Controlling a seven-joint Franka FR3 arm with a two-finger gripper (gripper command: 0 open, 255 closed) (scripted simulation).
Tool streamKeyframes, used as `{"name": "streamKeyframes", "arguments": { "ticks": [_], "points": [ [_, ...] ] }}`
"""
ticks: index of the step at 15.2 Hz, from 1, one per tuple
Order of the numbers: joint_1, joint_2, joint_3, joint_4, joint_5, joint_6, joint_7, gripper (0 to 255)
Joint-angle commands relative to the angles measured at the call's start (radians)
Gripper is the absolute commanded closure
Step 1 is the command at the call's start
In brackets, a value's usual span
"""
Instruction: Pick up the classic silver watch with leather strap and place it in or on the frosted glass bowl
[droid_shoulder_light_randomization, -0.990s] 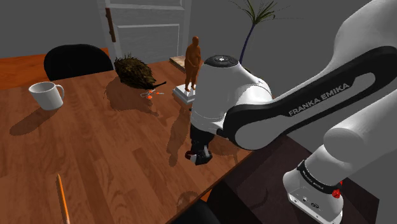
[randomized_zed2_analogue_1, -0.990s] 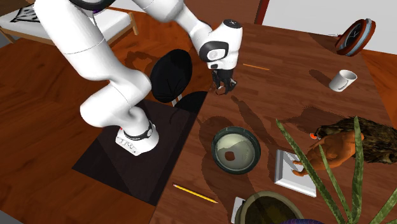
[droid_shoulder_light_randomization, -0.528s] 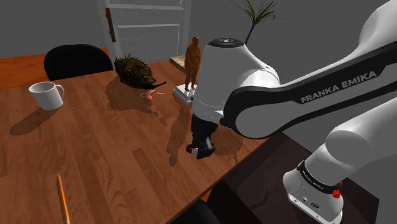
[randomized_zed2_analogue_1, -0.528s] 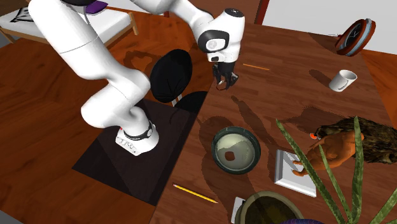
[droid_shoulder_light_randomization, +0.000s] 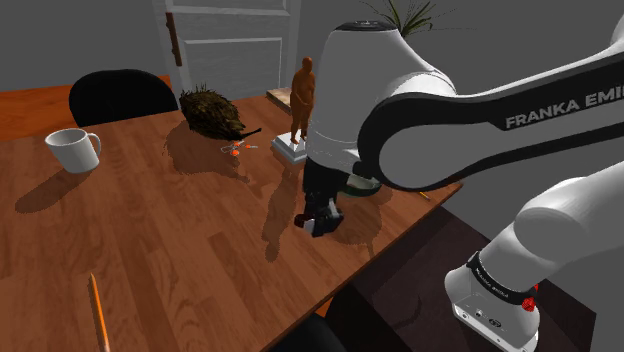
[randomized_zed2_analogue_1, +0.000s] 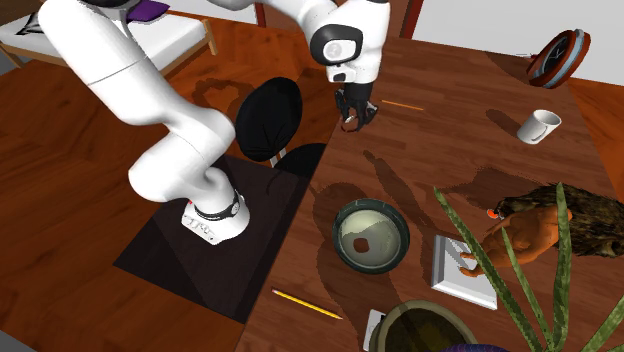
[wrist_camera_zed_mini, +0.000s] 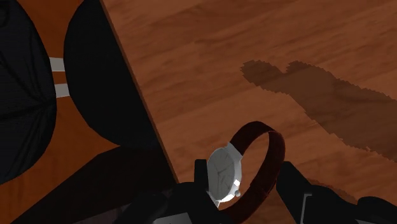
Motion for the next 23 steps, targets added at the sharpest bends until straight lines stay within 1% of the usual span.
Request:
{"name": "streamKeyframes", "arguments": {
  "ticks": [1,5,10,16,23],
  "points": [
    [0.008,-0.017,-0.016,0.015,0.004,-0.032,-0.004,255],
    [0.019,-0.046,-0.045,0.045,0.008,-0.088,-0.01,255],
    [0.004,-0.084,-0.164,-0.017,0.002,-0.096,-0.149,255],
    [-0.048,-0.089,-0.283,-0.055,-0.039,-0.095,-0.301,255],
    [-0.139,-0.04,-0.399,-0.046,-0.113,-0.085,-0.458,255]
  ]
}}
